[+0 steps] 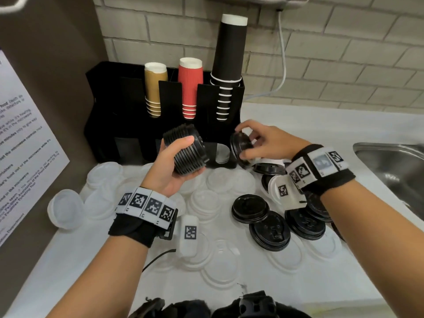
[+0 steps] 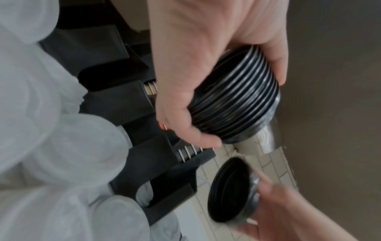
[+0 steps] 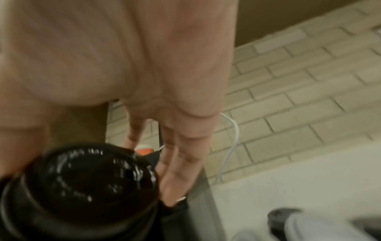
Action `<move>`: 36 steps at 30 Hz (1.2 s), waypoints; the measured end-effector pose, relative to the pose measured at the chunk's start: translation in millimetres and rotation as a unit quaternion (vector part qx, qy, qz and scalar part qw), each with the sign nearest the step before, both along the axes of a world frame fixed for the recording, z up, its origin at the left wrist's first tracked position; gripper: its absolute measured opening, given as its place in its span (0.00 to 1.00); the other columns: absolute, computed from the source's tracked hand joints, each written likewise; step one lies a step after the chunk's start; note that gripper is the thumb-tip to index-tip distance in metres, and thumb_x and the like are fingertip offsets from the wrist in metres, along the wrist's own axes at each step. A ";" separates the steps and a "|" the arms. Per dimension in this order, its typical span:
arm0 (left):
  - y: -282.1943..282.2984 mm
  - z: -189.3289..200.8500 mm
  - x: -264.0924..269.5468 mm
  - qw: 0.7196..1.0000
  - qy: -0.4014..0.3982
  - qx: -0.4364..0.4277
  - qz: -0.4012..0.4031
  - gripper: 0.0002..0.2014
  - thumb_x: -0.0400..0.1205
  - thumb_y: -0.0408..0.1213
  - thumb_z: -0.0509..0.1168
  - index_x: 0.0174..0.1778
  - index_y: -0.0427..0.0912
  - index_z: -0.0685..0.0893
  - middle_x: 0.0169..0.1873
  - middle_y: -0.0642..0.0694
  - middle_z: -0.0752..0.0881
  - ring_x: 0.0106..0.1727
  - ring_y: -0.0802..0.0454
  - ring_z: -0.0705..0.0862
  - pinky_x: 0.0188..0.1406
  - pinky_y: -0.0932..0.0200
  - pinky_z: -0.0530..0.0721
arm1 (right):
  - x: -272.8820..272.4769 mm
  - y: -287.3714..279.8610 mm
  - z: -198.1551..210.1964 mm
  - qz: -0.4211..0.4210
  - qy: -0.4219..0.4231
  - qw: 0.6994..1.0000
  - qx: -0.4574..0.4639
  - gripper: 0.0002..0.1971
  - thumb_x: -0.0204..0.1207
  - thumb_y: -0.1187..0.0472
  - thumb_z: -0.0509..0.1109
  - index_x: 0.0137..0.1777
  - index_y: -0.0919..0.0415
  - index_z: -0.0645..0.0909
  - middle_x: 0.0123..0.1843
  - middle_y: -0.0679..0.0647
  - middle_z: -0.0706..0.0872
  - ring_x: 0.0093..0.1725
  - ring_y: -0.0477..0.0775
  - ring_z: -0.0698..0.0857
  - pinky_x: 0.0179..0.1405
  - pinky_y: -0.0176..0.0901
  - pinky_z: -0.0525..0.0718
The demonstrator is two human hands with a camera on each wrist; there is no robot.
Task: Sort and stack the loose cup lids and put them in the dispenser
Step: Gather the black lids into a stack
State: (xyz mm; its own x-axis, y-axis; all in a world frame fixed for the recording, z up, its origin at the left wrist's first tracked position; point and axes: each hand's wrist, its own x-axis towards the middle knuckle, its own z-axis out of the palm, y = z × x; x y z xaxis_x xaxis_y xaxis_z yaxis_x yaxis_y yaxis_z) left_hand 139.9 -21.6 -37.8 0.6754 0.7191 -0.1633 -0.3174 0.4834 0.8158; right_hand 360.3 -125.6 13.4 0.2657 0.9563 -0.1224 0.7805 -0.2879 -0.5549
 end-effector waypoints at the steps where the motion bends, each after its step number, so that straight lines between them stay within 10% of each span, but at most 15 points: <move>1: -2.1 -1.4 3.0 1.000 0.000 -0.006 -0.006 0.42 0.68 0.43 0.72 0.79 0.38 0.68 0.61 0.37 0.82 0.51 0.45 0.87 0.37 0.49 0.88 | -6.2 -6.6 1.0 -0.008 0.095 0.994 0.052 0.28 0.70 0.55 0.78 0.66 0.38 0.72 0.57 0.57 0.82 0.51 0.58 0.88 0.57 0.50 0.85; 7: -13.5 -6.2 18.1 0.999 0.025 0.027 -0.020 0.40 0.65 0.46 0.74 0.75 0.45 0.72 0.64 0.39 0.83 0.56 0.45 0.87 0.40 0.49 0.88 | -46.6 -26.7 -4.2 0.007 0.248 0.953 0.172 0.26 0.71 0.60 0.77 0.67 0.40 0.75 0.60 0.57 0.83 0.53 0.53 0.88 0.49 0.41 0.86; 16: -19.8 -9.1 19.5 0.994 0.010 0.066 -0.090 0.37 0.69 0.43 0.72 0.76 0.45 0.71 0.66 0.36 0.83 0.57 0.42 0.88 0.41 0.49 0.88 | -55.0 -24.0 -8.4 0.012 0.243 0.955 0.171 0.27 0.75 0.68 0.73 0.73 0.48 0.74 0.61 0.58 0.84 0.59 0.59 0.85 0.59 0.64 0.84; 36: -23.9 -17.4 25.3 0.993 -0.019 0.027 -0.114 0.34 0.71 0.49 0.70 0.74 0.45 0.75 0.60 0.40 0.88 0.56 0.44 0.89 0.50 0.48 0.88 | -54.3 -20.7 -3.0 0.055 0.197 0.964 0.171 0.28 0.73 0.65 0.76 0.72 0.48 0.77 0.55 0.54 0.84 0.56 0.55 0.84 0.65 0.50 0.83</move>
